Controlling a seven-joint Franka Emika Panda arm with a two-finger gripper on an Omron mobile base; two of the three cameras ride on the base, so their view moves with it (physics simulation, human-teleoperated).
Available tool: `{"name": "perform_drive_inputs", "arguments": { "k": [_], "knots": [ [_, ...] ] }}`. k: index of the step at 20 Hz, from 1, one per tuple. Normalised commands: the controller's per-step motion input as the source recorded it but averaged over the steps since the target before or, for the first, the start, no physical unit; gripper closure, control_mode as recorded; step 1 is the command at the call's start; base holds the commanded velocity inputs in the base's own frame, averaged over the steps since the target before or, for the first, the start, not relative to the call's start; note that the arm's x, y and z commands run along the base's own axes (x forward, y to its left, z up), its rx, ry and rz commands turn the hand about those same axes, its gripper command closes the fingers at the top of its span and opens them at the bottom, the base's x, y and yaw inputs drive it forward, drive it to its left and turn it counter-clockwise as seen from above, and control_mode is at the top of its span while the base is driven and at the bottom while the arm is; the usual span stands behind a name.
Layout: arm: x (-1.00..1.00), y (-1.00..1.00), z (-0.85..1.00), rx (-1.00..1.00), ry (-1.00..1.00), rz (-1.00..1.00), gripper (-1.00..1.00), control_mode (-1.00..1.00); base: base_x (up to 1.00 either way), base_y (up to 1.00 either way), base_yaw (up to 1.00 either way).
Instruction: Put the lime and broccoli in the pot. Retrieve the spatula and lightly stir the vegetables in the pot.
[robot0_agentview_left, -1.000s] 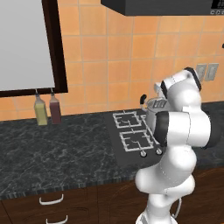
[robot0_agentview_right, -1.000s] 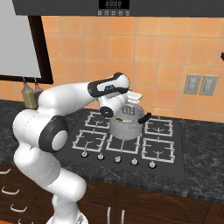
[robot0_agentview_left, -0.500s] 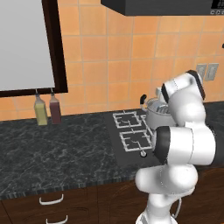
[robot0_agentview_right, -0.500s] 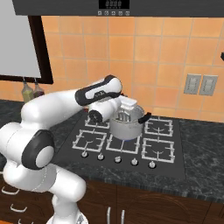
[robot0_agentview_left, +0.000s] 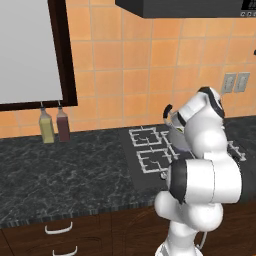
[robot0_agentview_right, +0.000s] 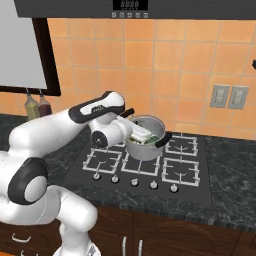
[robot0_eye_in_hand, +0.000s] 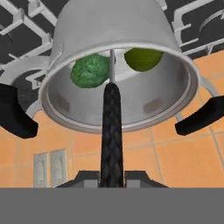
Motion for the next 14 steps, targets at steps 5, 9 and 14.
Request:
{"name": "perform_drive_inputs", "arguments": {
  "k": [5,9,14],
  "knots": [
    [0.6,-0.16,-0.15,0.07,-0.07,-0.01,1.0,-1.0,0.0,0.0,0.0],
    [0.31,-0.08,-0.03,0.0,-0.23,0.0,1.0,-1.0,0.0,0.0,0.0],
    [0.09,-0.05,-0.15,0.0,-0.15,0.0,1.0,-1.0,0.0,0.0,0.0]
  ]
}}
